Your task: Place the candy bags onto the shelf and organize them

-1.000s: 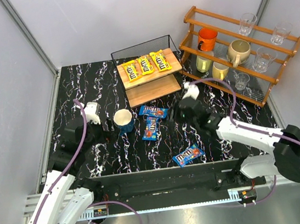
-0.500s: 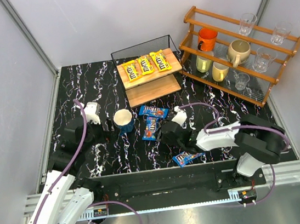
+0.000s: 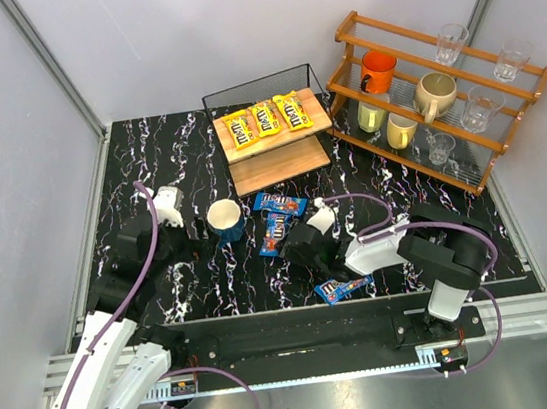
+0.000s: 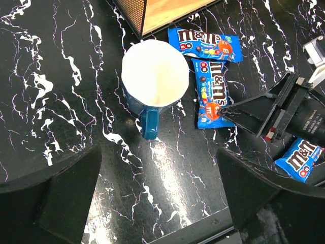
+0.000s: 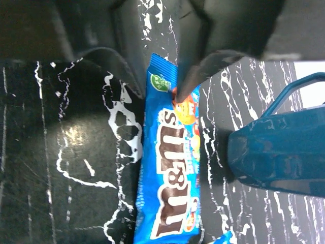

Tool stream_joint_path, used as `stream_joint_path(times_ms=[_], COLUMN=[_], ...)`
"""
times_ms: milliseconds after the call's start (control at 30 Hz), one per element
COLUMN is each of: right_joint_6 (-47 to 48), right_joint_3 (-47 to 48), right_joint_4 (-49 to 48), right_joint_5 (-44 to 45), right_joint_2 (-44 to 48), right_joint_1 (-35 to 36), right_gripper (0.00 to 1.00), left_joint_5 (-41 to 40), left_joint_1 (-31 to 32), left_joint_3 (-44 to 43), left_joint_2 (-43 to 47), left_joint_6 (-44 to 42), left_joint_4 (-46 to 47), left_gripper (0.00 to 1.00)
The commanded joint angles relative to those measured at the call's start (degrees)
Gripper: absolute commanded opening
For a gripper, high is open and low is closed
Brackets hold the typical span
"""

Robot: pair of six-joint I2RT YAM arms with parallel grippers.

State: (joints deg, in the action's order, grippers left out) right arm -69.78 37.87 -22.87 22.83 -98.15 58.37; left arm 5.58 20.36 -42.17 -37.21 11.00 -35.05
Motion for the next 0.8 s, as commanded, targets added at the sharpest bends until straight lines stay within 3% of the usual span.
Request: stream_joint_path(times_ms=[0,67,100,300,500,767], right_joint_6=[-1.1,0.0,0.4,13.2,34.7,57.8], right_joint_3=[-0.4,-1.5,-2.2,-1.5,3.1,6.5], right_joint_4=[0.8,-0.6,-0.5,5.3,12.9,13.4], right_joint_5=[-0.3,0.1,0.5,3.3,2.4,1.6], right_joint_2=[-1.3,-0.3,0.2,6.3,12.1,14.4], right_joint_1=[0.5,0.5,0.5,0.5,0.4,0.4], right_gripper=[0.27,0.03,0.0,0.0,0.0,0.0], left_joint_5=[0.0,-0.1,-0.1,-0.1,0.0,-0.2], left_joint_1=[0.2,0.2,0.2,0.2,0.2,0.2], left_joint_3=[-0.5,-0.5,-0.5,-0.5,-0.5,-0.5], left_joint_2=[0.2,0.2,0.2,0.4,0.5,0.6], left_joint_6=[0.5,0.5,0.5,0.5,0.5,0.5], left_joint_4=[1.6,1.6,1.6,1.7,1.6,1.6], left_gripper=[0.99,0.99,0.99,0.99,0.99,0.99])
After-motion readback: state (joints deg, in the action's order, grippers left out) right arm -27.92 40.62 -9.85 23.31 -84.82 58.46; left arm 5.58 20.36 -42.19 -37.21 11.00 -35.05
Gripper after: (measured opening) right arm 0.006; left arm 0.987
